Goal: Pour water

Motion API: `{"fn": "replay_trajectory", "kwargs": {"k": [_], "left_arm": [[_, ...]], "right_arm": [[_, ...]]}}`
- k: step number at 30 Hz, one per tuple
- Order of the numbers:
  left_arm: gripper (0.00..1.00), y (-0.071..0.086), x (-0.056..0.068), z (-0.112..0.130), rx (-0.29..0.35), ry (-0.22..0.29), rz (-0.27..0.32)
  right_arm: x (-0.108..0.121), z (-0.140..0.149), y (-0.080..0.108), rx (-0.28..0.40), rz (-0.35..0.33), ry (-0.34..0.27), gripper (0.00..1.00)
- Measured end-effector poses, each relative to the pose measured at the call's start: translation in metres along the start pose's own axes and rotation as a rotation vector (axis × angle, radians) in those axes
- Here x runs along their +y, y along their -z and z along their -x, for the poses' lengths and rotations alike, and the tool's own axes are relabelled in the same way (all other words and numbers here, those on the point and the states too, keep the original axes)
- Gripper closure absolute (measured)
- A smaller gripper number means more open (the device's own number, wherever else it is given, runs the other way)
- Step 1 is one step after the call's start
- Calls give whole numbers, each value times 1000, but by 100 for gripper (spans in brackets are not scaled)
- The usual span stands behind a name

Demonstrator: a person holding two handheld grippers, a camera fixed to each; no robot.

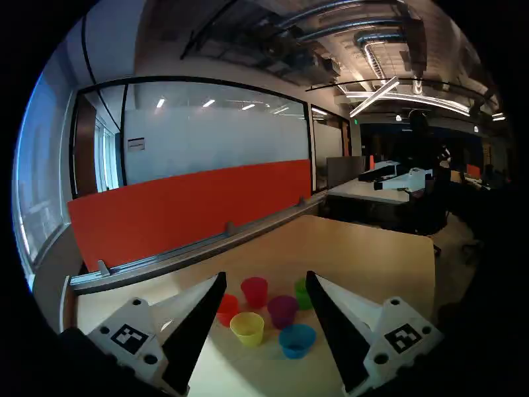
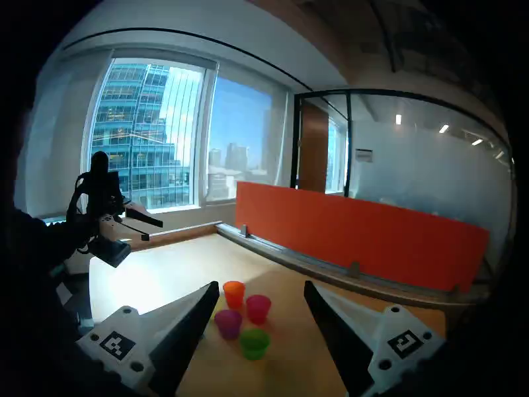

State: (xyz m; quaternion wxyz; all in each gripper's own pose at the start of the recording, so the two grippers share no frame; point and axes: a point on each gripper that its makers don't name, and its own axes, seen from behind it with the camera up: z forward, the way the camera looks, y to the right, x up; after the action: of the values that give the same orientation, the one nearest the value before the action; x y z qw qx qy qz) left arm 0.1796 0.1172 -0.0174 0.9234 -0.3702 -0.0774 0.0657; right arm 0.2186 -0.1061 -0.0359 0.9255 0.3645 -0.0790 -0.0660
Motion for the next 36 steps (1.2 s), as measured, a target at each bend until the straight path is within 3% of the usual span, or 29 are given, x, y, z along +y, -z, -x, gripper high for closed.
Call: {"fn": "replay_trajectory", "kwargs": {"k": [27, 36], "left_arm": [[11, -21, 41, 83, -130, -50, 146], [11, -29, 50, 108, -177, -60, 176]], "right_arm": [[-9, 57, -28, -123, -52, 51, 1], [-6, 80, -38, -156, -60, 53, 1]]}}
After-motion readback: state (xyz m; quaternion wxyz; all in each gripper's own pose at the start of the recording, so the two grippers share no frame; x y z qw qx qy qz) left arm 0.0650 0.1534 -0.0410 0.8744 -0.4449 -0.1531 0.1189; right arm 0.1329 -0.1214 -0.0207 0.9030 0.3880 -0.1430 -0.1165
